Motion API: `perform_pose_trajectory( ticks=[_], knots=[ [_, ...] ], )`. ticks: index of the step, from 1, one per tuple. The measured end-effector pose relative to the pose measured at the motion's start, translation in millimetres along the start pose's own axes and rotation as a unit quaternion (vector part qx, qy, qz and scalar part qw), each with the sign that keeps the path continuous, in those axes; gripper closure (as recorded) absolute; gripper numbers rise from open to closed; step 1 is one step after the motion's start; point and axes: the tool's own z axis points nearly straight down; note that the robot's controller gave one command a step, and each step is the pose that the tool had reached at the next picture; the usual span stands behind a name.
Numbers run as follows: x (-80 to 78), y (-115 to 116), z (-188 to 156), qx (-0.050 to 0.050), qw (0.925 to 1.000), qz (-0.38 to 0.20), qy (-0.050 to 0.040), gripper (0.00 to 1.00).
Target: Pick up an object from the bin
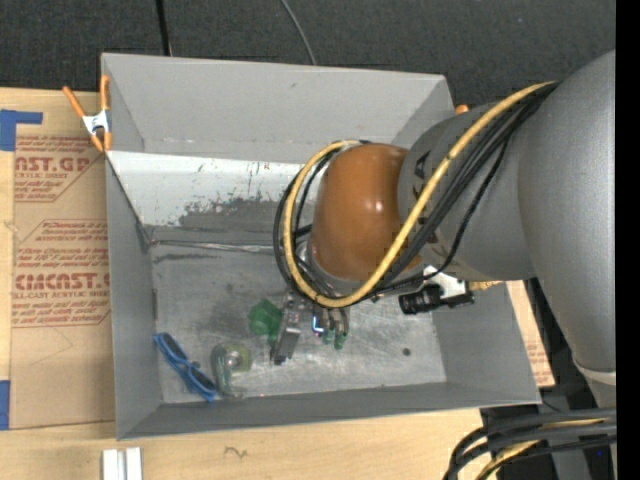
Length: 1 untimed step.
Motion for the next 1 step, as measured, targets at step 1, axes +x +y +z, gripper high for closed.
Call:
perform_pose_trajectory(
  ticks=[1],
  knots=[
    [-0.1, 1.2, -19.3, 0.0, 1.0, -0.001, -0.0002, 1.0]
  ],
)
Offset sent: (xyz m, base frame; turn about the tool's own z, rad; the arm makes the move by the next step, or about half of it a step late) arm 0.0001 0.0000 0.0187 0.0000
